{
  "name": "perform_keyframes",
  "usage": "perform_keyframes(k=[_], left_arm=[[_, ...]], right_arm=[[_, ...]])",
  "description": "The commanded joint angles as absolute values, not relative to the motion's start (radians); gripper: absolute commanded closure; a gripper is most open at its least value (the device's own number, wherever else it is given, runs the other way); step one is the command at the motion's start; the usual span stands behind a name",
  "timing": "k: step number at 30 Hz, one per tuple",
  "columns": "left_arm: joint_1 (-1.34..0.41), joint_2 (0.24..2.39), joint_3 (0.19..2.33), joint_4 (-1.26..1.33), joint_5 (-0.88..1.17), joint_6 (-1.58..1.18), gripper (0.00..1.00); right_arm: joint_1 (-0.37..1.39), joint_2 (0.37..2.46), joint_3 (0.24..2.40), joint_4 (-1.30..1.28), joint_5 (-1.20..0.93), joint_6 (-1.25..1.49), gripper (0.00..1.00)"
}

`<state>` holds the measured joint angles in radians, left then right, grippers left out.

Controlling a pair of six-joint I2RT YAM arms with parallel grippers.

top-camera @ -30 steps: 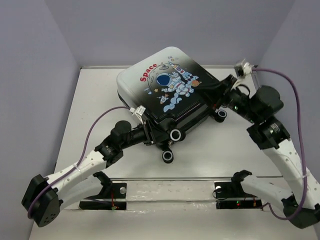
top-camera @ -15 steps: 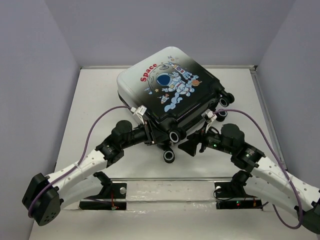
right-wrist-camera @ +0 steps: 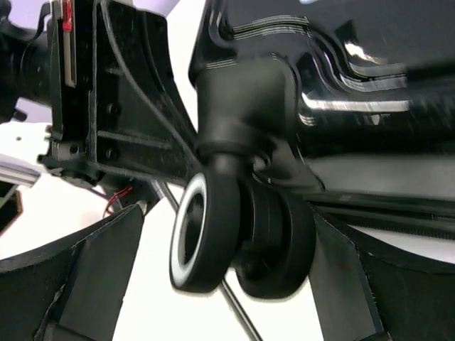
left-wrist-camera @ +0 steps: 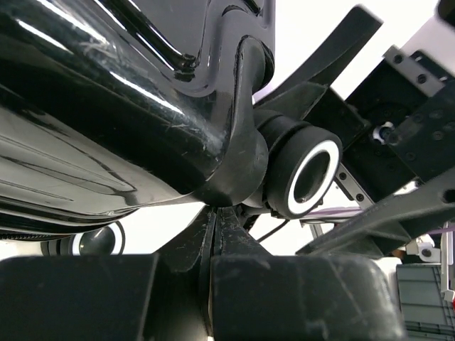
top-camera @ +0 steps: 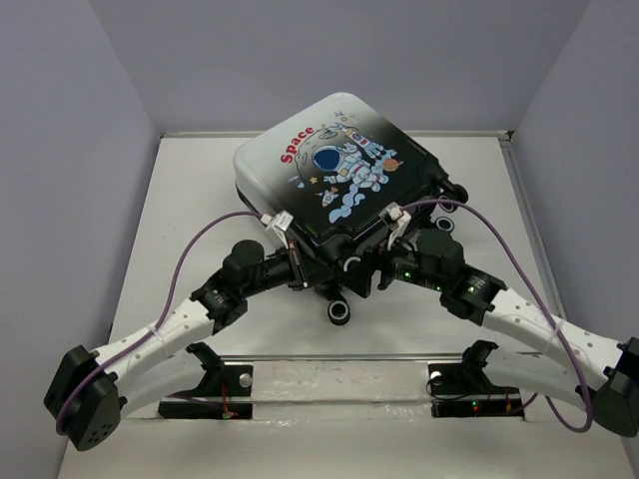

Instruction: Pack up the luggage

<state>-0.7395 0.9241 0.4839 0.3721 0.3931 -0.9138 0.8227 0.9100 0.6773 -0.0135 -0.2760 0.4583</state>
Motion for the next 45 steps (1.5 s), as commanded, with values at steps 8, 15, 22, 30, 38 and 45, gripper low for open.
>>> perform_keyframes(k=[8, 15, 22, 30, 38, 45], left_arm=[[-0.735, 0.865, 0.506, 0.480, 0.348, -0.885, 0.94], [-0.807, 0.749, 0.442, 0.252, 0.073, -0.801, 0.55], [-1.055, 0.701, 0.298, 0.192, -0.332, -0.890, 0.48], [-1.201, 0.851, 0.359, 0.150, -0.664, -0.894, 0.44], [-1.204, 0.925, 0.400, 0.081, -0.886, -0.973, 0.37], [-1.206, 0.991, 0.429, 0.300, -0.881, -0.827, 0.38]], right_arm=[[0.871, 0.999, 0.782, -0.040, -0.141, 0.454, 0.72], [0.882, 0.980, 0.770, -0.034, -0.123, 0.489, 0.93], [1.010, 1.172, 0.941, 0.043, -0.115, 0.468, 0.93], [1.065, 1.322, 1.085, 0.113, -0.089, 0.434, 0.93], [1.065, 1.279, 1.034, 0.129, -0.086, 0.423, 0.93], [1.065, 1.262, 0.989, 0.175, -0.110, 0.448, 0.93]])
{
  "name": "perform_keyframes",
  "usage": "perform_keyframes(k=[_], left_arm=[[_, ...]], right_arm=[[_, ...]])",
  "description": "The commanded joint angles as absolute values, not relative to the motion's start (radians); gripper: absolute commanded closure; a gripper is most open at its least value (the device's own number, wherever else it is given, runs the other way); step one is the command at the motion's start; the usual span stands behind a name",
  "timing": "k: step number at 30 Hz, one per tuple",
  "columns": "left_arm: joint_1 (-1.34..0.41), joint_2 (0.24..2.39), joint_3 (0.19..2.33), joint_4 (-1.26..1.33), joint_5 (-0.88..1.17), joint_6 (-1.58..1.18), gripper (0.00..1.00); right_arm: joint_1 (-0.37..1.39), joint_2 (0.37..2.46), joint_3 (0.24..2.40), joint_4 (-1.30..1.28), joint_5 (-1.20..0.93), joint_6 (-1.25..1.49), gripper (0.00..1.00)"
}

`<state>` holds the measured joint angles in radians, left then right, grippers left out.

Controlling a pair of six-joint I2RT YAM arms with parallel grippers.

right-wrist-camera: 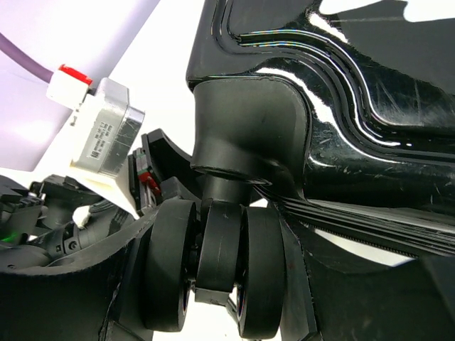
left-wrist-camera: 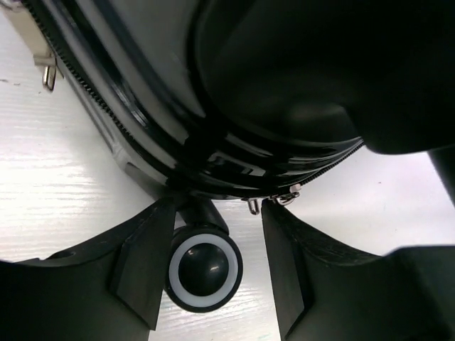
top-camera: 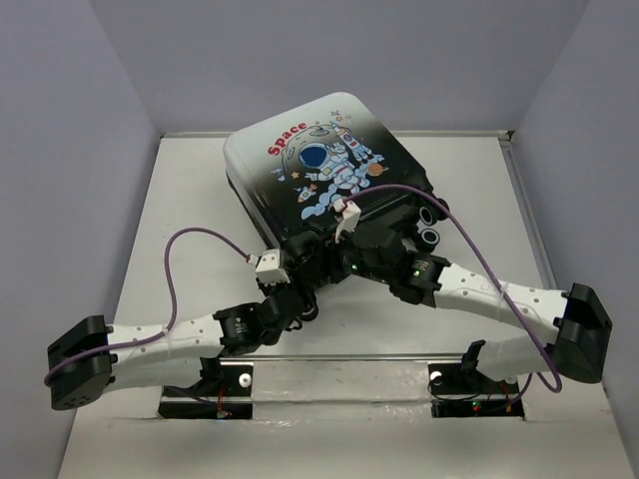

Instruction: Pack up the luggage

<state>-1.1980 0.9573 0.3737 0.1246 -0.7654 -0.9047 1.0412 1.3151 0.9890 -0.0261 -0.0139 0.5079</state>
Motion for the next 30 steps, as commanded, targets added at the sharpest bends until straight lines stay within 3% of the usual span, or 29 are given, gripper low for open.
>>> perform_keyframes(k=[1, 20, 23, 26, 30], left_arm=[[-1.207, 0.999, 0.433, 0.313, -0.873, -0.824, 0.39], [-1.290, 1.078, 0.528, 0.403, -0.930, -0.785, 0.47], [-1.295, 1.086, 0.528, 0.397, -0.933, -0.798, 0.50], [-1.322, 1.091, 0.523, 0.388, -0.936, -0.818, 0.59], [-1.353, 1.094, 0.525, 0.333, -0.969, -0.865, 0.52]], right_arm=[[1.065, 1.262, 0.986, 0.178, -0.112, 0.449, 0.93], [1.065, 1.253, 0.911, 0.224, -0.127, 0.480, 0.93], [1.065, 1.255, 0.910, 0.224, -0.120, 0.479, 0.93], [1.065, 1.261, 0.910, 0.224, -0.117, 0.477, 0.93], [1.065, 1.273, 0.914, 0.224, -0.118, 0.472, 0.93]])
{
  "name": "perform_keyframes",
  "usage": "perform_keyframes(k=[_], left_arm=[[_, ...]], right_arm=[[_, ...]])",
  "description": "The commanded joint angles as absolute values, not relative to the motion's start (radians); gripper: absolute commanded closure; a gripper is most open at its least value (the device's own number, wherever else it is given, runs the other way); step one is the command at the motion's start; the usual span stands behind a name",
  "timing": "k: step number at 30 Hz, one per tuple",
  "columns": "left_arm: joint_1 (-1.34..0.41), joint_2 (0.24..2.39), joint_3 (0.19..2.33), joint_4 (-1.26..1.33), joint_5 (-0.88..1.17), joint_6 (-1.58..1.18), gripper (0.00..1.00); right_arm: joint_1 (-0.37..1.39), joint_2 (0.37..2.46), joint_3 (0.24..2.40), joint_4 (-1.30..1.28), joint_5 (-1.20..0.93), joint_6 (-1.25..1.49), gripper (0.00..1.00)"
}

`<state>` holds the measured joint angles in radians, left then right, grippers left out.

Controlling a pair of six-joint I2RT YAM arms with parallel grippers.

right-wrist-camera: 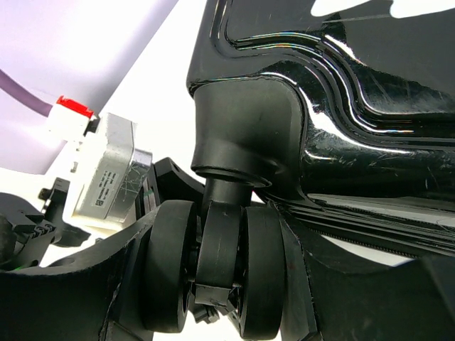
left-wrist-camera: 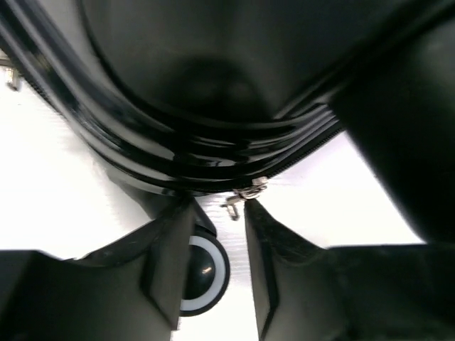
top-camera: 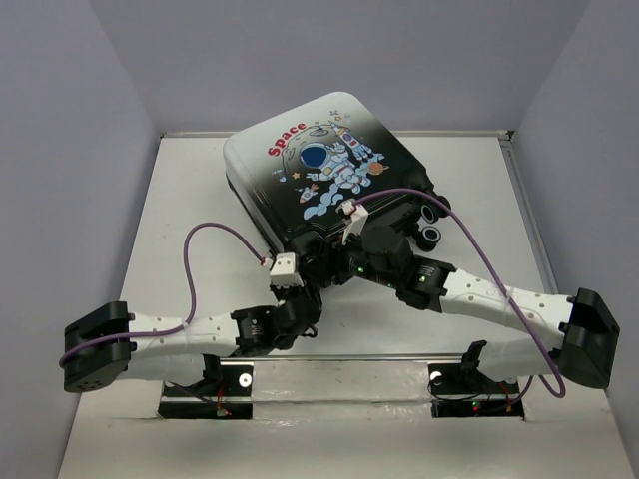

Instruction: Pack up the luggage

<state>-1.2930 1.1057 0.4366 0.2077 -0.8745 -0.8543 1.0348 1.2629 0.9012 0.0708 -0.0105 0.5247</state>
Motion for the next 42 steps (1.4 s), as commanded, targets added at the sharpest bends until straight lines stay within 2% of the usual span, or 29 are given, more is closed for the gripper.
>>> perform_keyframes(k=[1, 4, 11, 14, 17, 20, 22, 23, 24, 27, 40, 42], left_arm=[[-1.353, 1.088, 0.525, 0.328, -0.973, -0.870, 0.44], [-1.353, 1.075, 0.532, 0.308, -1.011, -0.882, 0.33], [-1.348, 1.126, 0.581, 0.340, -1.013, -0.850, 0.34], [-1.350, 1.147, 0.601, 0.364, -0.993, -0.836, 0.41], [-1.368, 1.141, 0.603, 0.391, -0.989, -0.812, 0.54], [-1.390, 1.124, 0.585, 0.391, -0.986, -0.819, 0.59], [-1.399, 1.106, 0.569, 0.391, -0.983, -0.836, 0.58], [-1.407, 1.100, 0.555, 0.390, -0.977, -0.845, 0.56], [-1.408, 1.092, 0.549, 0.393, -0.974, -0.857, 0.50], [-1.411, 1.088, 0.543, 0.396, -0.973, -0.858, 0.45], [-1.473, 1.029, 0.489, 0.456, -1.020, -0.818, 0.45], [-1.483, 0.991, 0.457, 0.477, -1.029, -0.816, 0.45]], right_arm=[[1.065, 1.273, 0.916, 0.224, -0.120, 0.476, 0.93], [1.065, 1.266, 0.911, 0.227, -0.123, 0.479, 0.93], [1.074, 1.275, 0.916, 0.235, -0.133, 0.486, 0.93], [1.074, 1.287, 0.920, 0.235, -0.132, 0.483, 0.93], [1.083, 1.282, 0.913, 0.236, -0.118, 0.480, 0.93], [1.083, 1.272, 0.910, 0.236, -0.109, 0.477, 0.93], [1.083, 1.264, 0.902, 0.236, -0.098, 0.476, 0.93], [1.083, 1.261, 0.899, 0.236, -0.097, 0.474, 0.93], [1.083, 1.258, 0.899, 0.236, -0.095, 0.476, 0.93], [1.083, 1.255, 0.894, 0.236, -0.097, 0.482, 0.93], [1.069, 1.218, 0.897, 0.221, -0.026, 0.495, 0.93], [1.042, 1.221, 0.919, 0.222, -0.121, 0.540, 0.93]])
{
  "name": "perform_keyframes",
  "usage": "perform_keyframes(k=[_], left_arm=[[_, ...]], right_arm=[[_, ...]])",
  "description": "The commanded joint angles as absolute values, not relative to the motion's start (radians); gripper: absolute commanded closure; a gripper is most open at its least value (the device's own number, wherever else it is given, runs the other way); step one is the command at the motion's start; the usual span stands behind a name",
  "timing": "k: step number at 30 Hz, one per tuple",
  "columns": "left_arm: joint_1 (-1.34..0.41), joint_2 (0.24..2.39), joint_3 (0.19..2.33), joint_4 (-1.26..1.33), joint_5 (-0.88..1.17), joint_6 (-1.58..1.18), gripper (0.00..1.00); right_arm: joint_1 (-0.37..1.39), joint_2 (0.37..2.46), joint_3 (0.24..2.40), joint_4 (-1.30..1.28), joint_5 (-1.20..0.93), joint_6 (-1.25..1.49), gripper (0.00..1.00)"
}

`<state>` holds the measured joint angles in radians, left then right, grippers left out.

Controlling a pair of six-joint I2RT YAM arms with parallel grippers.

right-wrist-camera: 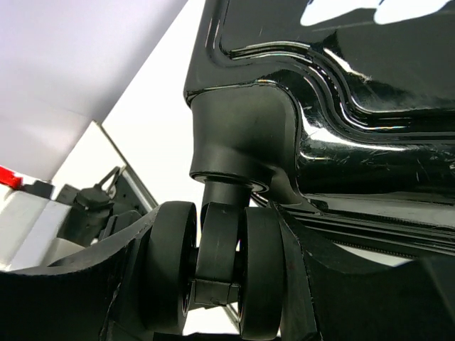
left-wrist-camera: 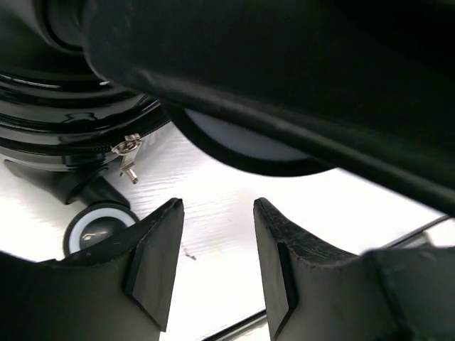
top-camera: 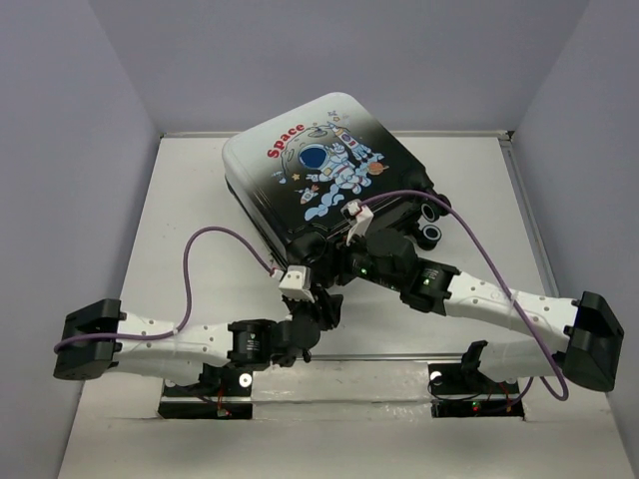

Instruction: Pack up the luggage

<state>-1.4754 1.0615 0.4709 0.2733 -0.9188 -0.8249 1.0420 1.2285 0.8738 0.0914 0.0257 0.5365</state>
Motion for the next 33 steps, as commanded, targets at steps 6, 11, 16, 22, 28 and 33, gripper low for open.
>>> perform_keyframes(k=[6, 11, 16, 22, 28, 33], left_arm=[[-1.483, 0.917, 0.396, 0.503, -1.031, -0.813, 0.43], [-1.483, 0.925, 0.371, 0.486, -1.031, -0.857, 0.41], [-1.483, 1.006, 0.391, 0.459, -1.035, -0.874, 0.37], [-1.477, 1.072, 0.439, 0.347, -1.117, -0.976, 0.32], [-1.419, 1.104, 0.472, 0.336, -1.137, -0.947, 0.32], [-1.382, 1.156, 0.495, 0.382, -1.115, -0.914, 0.32]], right_arm=[[1.032, 1.212, 0.959, 0.195, -0.167, 0.614, 0.93], [1.032, 1.175, 0.957, 0.158, -0.106, 0.641, 0.93], [1.032, 1.175, 0.965, 0.160, -0.083, 0.664, 0.93], [1.032, 1.198, 1.005, 0.161, -0.080, 0.658, 0.93], [1.032, 1.195, 0.991, 0.184, -0.115, 0.655, 0.93], [1.032, 1.195, 0.985, 0.199, -0.136, 0.650, 0.93]])
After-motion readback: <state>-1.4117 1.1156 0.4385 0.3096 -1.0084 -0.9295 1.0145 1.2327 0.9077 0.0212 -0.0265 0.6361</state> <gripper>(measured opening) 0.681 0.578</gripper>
